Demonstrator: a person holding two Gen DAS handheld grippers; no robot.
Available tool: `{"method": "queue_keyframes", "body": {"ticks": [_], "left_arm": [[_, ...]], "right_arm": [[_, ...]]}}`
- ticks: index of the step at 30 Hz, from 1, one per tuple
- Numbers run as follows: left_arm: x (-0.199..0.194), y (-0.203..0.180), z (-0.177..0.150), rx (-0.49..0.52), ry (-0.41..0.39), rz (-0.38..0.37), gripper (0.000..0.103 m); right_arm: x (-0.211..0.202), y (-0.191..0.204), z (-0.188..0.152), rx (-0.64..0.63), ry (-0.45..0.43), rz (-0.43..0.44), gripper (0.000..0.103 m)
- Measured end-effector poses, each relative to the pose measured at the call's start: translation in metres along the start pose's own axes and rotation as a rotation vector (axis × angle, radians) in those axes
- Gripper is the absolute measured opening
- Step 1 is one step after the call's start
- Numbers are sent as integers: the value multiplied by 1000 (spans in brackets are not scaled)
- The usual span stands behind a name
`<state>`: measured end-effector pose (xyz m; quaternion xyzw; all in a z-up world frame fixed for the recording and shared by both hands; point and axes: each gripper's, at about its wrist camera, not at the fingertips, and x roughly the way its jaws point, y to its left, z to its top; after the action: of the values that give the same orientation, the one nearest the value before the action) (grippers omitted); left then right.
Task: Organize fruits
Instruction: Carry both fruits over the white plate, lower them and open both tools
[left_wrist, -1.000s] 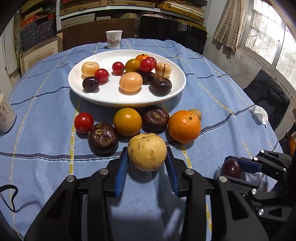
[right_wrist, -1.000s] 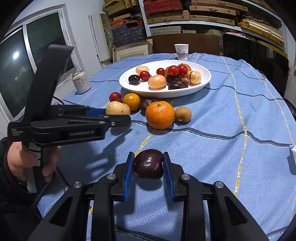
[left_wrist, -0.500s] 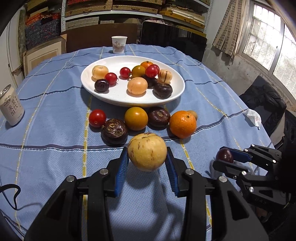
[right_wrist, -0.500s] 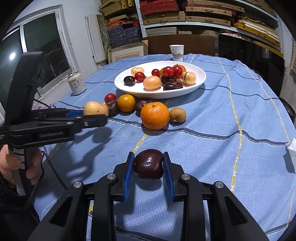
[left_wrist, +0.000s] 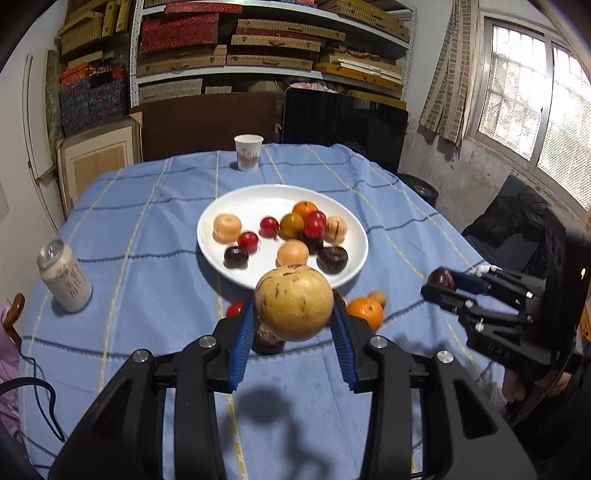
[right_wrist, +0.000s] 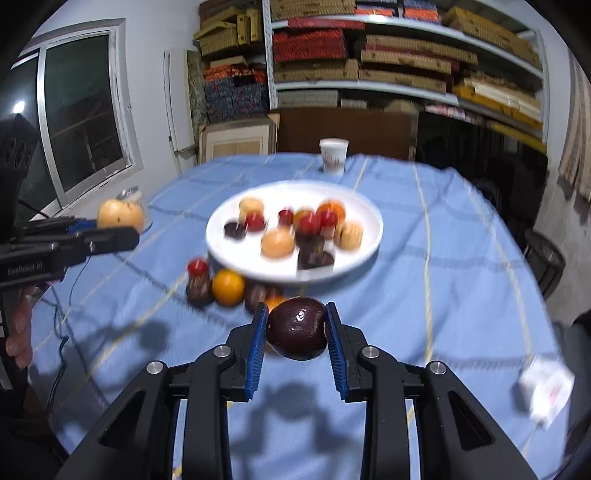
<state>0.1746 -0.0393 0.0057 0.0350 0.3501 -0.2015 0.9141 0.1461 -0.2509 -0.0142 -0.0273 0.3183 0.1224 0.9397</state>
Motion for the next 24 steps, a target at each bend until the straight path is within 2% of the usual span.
{"method": "queue_keyframes", "body": {"ticks": [3,7,13,19,21,23,24], "left_arm": [[8,3,17,10,3,17,39],[31,9,37,0,26,23,39],[85,22,54,-23,90,35,39],[135,32,58,-35,169,42,39],[144,35,56,-46,188,35,39],[147,37,56,-50,182,40,46],[147,38,56,-52,177,42,49]], "right_arm": [[8,-8,26,-7,-12,-17,31],[42,-22,59,2,9,-31,31],[102,-29,78,3,70,-13,31],[149,-31,81,-3,128,34,32],[152,-30,81,-8,116,32,51],[150,-30,81,-5,103,35,58],[149,-30,81,-4,101,34,58]]}}
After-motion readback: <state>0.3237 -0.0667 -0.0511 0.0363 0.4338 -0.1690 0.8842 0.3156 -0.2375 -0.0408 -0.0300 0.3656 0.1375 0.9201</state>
